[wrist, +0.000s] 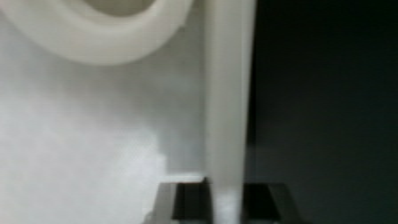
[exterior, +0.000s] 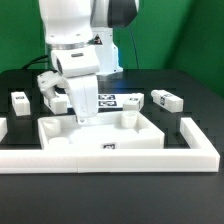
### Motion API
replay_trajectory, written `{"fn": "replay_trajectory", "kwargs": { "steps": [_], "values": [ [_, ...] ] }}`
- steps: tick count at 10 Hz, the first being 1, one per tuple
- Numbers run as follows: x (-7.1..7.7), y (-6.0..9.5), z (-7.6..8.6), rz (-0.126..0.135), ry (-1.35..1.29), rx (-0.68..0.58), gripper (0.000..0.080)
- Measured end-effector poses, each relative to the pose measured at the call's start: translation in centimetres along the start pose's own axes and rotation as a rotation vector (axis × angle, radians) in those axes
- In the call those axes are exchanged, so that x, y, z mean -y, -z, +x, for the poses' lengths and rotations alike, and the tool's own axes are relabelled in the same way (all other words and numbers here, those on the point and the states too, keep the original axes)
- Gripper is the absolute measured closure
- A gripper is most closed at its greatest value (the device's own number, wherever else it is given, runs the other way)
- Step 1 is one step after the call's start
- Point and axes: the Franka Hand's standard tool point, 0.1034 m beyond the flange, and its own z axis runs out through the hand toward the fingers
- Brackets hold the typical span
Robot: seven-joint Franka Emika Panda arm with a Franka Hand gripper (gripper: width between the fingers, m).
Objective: Assemble desk
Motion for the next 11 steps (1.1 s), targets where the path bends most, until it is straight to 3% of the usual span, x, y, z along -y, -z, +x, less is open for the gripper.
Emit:
{"fn": "replay_trajectory", "kwargs": {
  "steps": [1, 2, 3, 7, 8, 11],
  "values": [
    [-0.8, -0.1, 1.1, 0.007, -0.09, -0.01, 0.0742],
    [-1.5, -0.2, 2.2, 0.031, -0.16, -0.024, 0.074],
    [-1.6, -0.2, 2.5, 0.072, -0.191, -0.033, 0.0734],
    [-2.3, -0.4, 5.7, 0.17, -0.194, -0.054, 0.0726],
    [-2.4, -0.6, 6.1, 0.183, -0.199, -0.055, 0.072],
    [-2.4, -0.4, 6.5, 0.181, -0.187, -0.042, 0.0716]
  ]
}}
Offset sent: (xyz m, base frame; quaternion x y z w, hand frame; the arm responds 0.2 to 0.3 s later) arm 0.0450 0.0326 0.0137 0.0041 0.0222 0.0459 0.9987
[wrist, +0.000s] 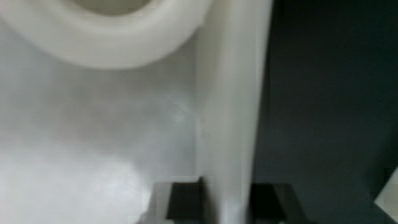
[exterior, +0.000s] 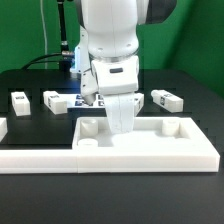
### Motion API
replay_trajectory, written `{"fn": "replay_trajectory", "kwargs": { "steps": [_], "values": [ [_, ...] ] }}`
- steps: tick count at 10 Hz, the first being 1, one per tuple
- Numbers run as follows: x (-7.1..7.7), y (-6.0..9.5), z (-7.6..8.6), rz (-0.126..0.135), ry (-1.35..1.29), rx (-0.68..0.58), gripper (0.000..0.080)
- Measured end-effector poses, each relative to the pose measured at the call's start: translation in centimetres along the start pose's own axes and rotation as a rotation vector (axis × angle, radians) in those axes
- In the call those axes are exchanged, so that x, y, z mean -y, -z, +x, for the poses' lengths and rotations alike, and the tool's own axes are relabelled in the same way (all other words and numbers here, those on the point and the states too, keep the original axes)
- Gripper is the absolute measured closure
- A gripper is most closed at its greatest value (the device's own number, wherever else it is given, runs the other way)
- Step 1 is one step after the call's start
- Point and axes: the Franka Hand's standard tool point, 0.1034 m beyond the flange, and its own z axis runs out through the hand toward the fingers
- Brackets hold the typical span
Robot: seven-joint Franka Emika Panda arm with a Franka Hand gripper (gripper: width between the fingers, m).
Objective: Assemble desk
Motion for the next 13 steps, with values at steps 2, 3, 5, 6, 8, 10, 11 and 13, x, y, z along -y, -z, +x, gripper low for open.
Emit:
{"fn": "replay_trajectory", "kwargs": {
  "steps": [2, 3, 5, 6, 8, 10, 11, 13],
  "values": [
    [0.0, -0.1, -0.1, 0.002, -0.001, 0.0, 0.0716],
    [0.0, -0.1, -0.1, 0.002, -0.001, -0.001, 0.0555],
    [0.0, -0.1, -0.1, 0.001, -0.001, 0.0, 0.0223],
    [0.0, 0.0, -0.1, 0.0, -0.001, 0.0, 0.0223],
    [-0.1, 0.0, -0.1, -0.001, -0.001, 0.0, 0.0166],
    [-0.1, 0.0, -0.1, -0.001, -0.001, 0.0, 0.0151],
    [-0.1, 0.0, -0.1, -0.001, -0.001, 0.0, 0.0151],
    [0.4, 1.2, 0.8, 0.007, -0.073, 0.014, 0.0151]
  ]
}}
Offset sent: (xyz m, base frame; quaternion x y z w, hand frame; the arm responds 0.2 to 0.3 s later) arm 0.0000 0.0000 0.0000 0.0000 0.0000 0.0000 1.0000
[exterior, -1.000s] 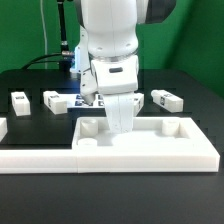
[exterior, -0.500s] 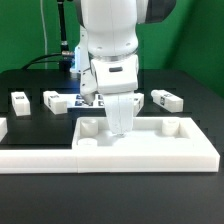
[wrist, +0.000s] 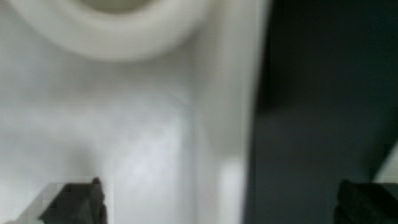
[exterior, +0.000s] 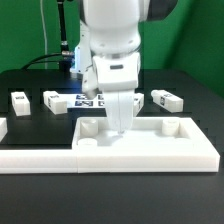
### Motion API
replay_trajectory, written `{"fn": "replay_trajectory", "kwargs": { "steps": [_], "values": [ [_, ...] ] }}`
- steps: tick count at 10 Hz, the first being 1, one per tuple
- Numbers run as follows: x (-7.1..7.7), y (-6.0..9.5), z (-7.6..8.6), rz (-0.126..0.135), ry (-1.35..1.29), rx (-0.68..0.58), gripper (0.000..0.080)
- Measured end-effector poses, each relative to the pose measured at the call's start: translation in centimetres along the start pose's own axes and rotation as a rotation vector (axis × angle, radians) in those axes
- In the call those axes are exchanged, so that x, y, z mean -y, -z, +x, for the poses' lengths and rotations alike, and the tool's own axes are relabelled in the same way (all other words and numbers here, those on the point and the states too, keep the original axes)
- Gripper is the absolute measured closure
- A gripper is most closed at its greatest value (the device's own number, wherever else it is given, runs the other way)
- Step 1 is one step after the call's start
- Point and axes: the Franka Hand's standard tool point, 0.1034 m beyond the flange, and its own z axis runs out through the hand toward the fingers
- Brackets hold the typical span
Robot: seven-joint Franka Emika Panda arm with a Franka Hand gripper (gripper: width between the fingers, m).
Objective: Assemble desk
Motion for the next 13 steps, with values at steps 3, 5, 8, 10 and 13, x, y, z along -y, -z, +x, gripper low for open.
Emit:
{"fn": "replay_trajectory", "kwargs": {
  "steps": [3, 5, 8, 10, 13],
  "values": [
    [2.2, 3.4, 4.7, -0.022, -0.133, 0.031, 0.0151],
    [2.9, 3.4, 7.2, -0.03, -0.317, 0.032, 0.0151],
    [2.8, 3.1, 7.6, -0.038, -0.522, 0.025, 0.0151],
    [2.9, 3.1, 7.9, -0.038, -0.66, 0.022, 0.0151],
    [5.9, 1.9, 13.7, -0.022, -1.001, 0.033, 0.0151]
  ]
}}
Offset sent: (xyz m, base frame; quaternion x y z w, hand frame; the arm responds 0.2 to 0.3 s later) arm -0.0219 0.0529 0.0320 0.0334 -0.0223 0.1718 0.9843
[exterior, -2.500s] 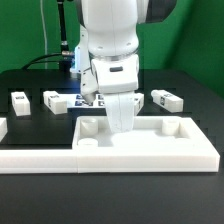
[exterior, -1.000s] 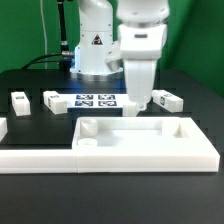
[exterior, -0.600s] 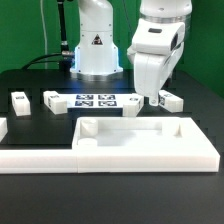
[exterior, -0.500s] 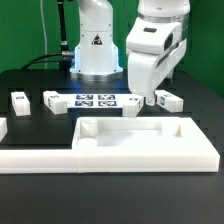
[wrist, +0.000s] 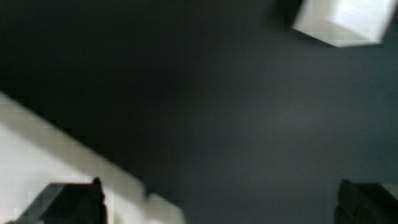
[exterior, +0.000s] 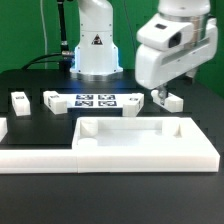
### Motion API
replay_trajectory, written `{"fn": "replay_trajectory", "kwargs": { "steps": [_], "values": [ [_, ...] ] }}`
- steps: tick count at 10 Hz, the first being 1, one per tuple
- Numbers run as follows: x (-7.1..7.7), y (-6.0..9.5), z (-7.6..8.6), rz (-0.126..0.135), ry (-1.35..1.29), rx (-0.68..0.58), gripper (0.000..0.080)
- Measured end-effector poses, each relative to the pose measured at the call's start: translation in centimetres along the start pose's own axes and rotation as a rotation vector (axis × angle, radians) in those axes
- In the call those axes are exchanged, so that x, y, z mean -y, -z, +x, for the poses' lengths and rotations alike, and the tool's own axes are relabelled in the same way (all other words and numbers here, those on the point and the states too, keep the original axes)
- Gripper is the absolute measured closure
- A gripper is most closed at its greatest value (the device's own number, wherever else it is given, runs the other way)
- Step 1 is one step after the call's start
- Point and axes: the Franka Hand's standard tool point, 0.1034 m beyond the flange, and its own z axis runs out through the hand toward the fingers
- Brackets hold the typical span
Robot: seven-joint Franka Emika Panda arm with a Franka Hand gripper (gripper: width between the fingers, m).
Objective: Assemble desk
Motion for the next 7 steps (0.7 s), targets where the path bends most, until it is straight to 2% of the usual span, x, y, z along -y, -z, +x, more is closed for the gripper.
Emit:
{"fn": "replay_trajectory", "kwargs": {
  "steps": [1, 4, 5, 6, 7],
  "values": [
    [1.1, -0.5, 0.1, -0.002, -0.067, 0.008, 0.0151],
    [1.0, -0.5, 0.0, 0.0, -0.031, 0.023, 0.0151],
    [1.2, -0.7, -0.4, -0.008, -0.054, 0.048, 0.0151],
    [2.8, -1.9, -1.9, -0.048, -0.076, 0.176, 0.0151],
    [4.1, -3.3, -2.6, -0.045, -0.053, 0.236, 0.0151]
  ]
}}
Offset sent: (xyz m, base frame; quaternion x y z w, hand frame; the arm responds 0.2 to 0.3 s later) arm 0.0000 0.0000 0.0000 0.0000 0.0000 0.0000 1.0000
